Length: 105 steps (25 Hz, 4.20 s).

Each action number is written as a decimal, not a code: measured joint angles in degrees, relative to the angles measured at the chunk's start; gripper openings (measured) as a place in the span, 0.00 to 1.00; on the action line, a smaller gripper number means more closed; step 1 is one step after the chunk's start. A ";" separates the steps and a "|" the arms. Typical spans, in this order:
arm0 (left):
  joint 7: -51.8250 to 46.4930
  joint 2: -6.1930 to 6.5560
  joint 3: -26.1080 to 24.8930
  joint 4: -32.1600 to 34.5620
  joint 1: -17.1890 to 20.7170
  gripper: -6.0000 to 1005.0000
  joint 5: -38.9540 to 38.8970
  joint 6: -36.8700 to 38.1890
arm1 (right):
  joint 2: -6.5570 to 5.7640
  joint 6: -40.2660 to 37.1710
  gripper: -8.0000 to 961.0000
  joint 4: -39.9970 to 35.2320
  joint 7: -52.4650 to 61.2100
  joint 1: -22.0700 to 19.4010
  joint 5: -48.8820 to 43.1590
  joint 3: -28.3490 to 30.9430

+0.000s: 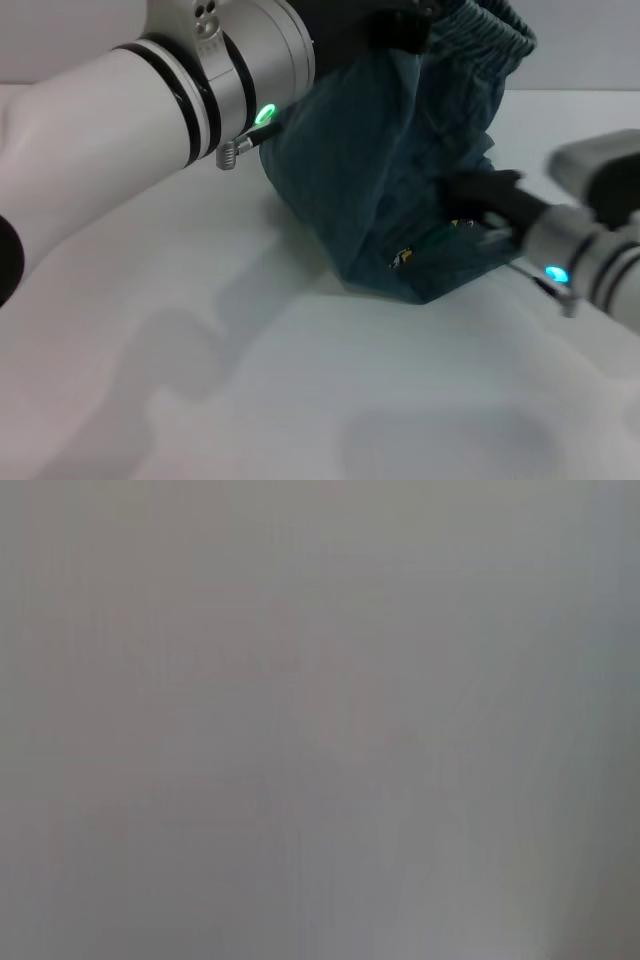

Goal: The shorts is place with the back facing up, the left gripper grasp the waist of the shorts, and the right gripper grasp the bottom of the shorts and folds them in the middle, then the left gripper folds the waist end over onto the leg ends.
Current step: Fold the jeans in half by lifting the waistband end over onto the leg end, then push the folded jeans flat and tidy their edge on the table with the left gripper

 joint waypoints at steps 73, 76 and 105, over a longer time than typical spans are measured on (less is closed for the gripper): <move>-6.06 -0.13 20.31 38.64 3.09 0.86 -4.22 50.87 | 1.52 16.21 0.01 17.52 -0.21 -25.59 -29.04 6.93; -7.92 -0.11 21.66 40.66 3.74 0.86 -4.09 56.28 | 1.57 17.46 0.01 15.19 -2.57 -24.81 -28.08 8.65; -17.04 -0.38 30.87 55.12 1.33 0.86 -4.22 66.25 | 1.93 39.06 0.01 -7.16 -22.43 -17.74 -7.16 9.28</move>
